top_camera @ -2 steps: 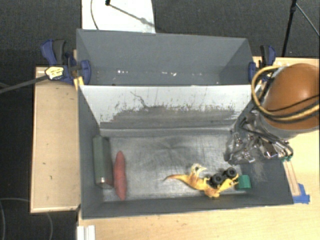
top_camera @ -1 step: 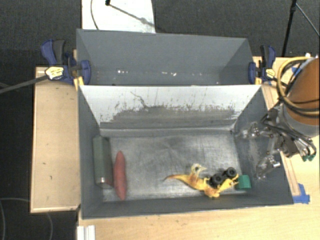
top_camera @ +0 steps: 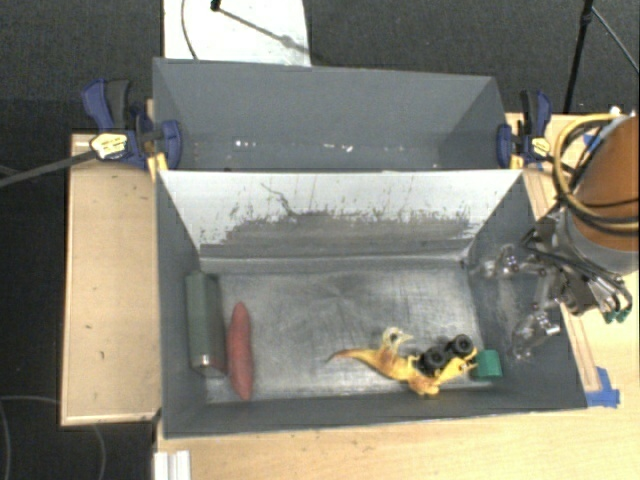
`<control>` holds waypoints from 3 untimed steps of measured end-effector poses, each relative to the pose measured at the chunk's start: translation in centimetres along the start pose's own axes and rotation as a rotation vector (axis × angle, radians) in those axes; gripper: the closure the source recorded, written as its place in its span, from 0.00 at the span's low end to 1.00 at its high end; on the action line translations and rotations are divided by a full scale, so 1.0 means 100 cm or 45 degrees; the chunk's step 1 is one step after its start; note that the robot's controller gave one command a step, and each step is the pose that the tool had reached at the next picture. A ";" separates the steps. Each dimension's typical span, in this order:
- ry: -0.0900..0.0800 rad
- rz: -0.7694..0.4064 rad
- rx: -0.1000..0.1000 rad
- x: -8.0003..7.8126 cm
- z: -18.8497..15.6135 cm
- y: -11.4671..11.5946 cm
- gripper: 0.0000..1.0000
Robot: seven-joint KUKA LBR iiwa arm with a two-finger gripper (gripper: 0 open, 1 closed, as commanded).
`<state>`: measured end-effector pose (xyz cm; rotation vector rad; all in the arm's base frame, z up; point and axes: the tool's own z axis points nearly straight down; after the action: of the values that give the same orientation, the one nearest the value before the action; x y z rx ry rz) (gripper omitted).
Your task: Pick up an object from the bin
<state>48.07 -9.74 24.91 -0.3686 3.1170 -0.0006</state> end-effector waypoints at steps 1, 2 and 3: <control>-0.010 0.031 0.004 -0.007 0.050 0.001 0.00; -0.006 0.015 0.002 -0.007 0.119 0.009 0.00; -0.001 -0.763 0.005 -0.028 0.171 0.012 1.00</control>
Offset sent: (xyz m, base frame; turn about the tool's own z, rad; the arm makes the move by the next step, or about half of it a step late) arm 0.0010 0.0172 -0.1718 -0.0053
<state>50.61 -7.94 7.82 -1.2715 2.8681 -0.0082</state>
